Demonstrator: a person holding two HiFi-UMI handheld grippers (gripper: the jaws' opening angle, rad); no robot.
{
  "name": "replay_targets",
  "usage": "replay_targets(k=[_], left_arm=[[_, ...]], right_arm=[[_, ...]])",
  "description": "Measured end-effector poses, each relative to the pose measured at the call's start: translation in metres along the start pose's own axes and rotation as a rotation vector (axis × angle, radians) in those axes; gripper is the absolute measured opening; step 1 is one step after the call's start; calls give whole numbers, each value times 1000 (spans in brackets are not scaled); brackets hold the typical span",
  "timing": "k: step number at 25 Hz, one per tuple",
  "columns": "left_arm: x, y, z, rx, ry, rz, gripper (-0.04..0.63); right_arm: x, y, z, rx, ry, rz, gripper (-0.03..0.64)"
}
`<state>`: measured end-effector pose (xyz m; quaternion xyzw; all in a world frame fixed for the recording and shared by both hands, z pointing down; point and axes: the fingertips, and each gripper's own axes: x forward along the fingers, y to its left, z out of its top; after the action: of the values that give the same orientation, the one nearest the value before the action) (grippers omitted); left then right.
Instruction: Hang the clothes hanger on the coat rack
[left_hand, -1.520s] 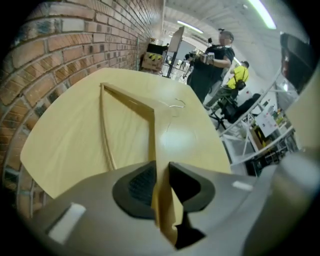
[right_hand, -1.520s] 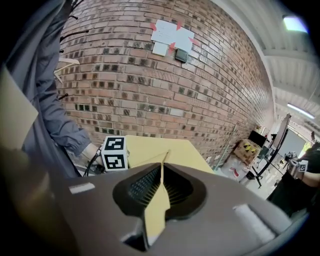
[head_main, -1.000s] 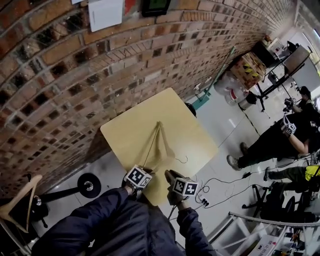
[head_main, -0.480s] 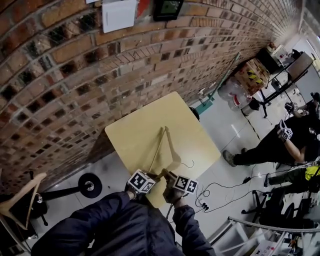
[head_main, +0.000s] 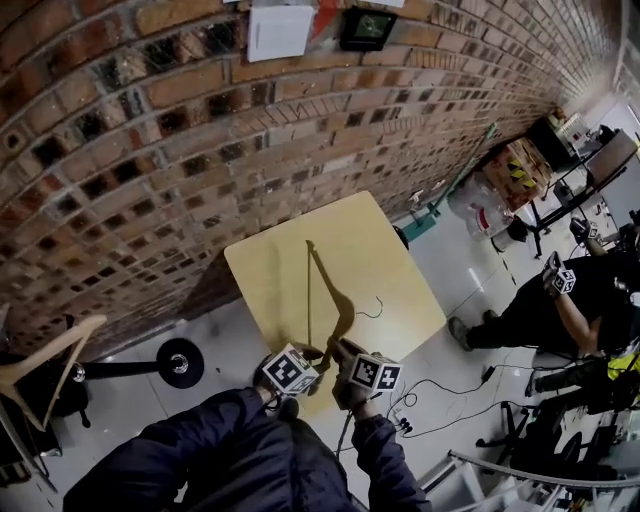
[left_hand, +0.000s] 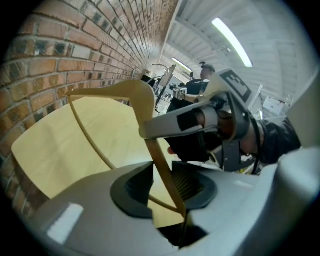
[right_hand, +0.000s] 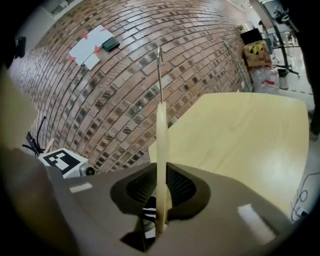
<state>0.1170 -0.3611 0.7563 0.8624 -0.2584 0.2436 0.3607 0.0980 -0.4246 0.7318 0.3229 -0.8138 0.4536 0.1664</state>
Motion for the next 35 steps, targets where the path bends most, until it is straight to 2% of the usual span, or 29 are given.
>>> replay_targets(k=[2,3,4,8,11,15,20,23,29,35], left_arm=[[-9,-13,3,19,-32,16,114],[-15,-19,5,33,-47,35,83],[-23,-22,7,45,-64,59,57],[-52,-28,10,58,-151,178,60],[-83,-47,-8,27,-221,275,61],[-145,-64,-48,-42,-319,443,63],[-231,-94,-100,-123,-424,636,72],[-277,-108,-120,-132,-483,744,72],[-386,-151,-141,-75,-592,962,155],[-485,-200,-175,-90,-741,1070,184]], right_arm=[[-12,11,4,-11,-5,47,60],[-19,18,8,-31,-4,74,60],[-23,26,12,-66,2,102,60],[-46,55,21,-237,42,208,60],[-75,74,3,-345,86,287,60],[-90,119,-18,-504,183,462,60],[-118,188,-42,-628,295,664,60],[-134,227,-55,-688,356,751,60],[-158,303,-71,-878,482,935,60],[-174,377,-84,-1010,553,1090,60]])
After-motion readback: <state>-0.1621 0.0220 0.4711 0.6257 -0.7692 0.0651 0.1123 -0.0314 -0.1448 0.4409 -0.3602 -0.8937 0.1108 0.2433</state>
